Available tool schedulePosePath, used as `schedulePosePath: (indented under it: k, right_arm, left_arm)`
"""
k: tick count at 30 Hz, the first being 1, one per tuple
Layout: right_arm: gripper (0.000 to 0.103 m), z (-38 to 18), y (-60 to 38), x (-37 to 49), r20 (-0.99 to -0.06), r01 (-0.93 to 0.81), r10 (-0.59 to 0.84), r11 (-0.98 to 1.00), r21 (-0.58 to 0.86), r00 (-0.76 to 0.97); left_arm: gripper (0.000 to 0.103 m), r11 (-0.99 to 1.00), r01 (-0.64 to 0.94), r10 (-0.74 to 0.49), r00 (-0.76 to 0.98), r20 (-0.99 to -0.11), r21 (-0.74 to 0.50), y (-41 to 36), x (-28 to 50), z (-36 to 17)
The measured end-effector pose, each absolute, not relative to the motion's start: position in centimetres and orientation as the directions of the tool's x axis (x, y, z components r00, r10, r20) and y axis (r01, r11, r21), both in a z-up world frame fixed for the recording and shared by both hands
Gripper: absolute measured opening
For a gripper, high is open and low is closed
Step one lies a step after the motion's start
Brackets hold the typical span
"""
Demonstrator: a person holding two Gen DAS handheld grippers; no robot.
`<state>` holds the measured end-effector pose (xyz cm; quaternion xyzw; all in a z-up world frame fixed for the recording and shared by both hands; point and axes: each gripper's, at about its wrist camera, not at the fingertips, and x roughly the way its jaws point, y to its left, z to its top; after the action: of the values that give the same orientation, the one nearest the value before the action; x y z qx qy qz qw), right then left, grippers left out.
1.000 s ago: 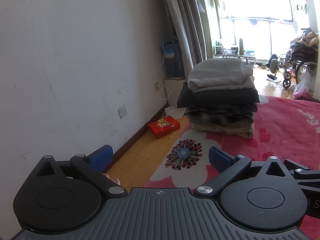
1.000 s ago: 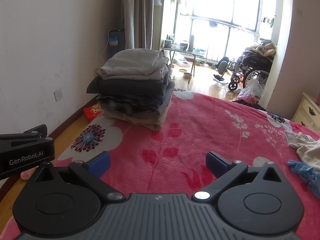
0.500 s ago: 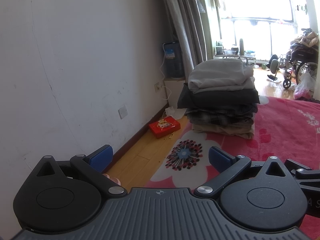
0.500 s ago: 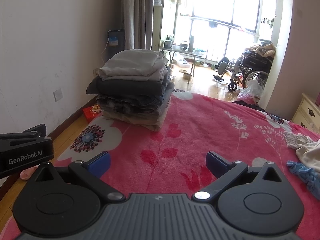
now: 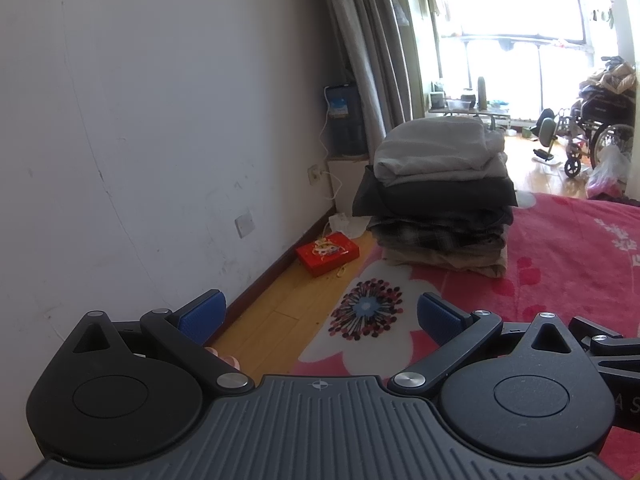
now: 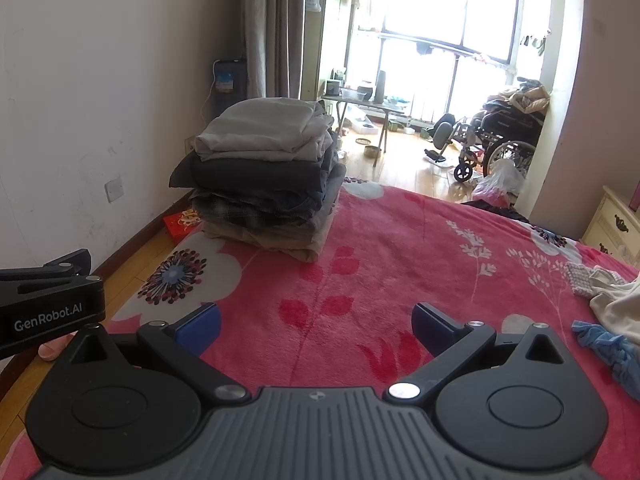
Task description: Fold clothes
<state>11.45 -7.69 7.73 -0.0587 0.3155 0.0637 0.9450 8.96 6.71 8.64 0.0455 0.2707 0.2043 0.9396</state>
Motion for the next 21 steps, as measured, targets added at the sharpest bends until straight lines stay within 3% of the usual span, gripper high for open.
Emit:
schedulePosePath:
  k: [21]
  right_arm:
    - [0.103,7.5,-9.3,11.5,-0.607,-0.138,0.069,0.988,-0.067,0.792]
  left_arm:
    - [0.103,0.918,-0.341,0.396,0.774,-0.493,0.203,5.1,9.1,8.4]
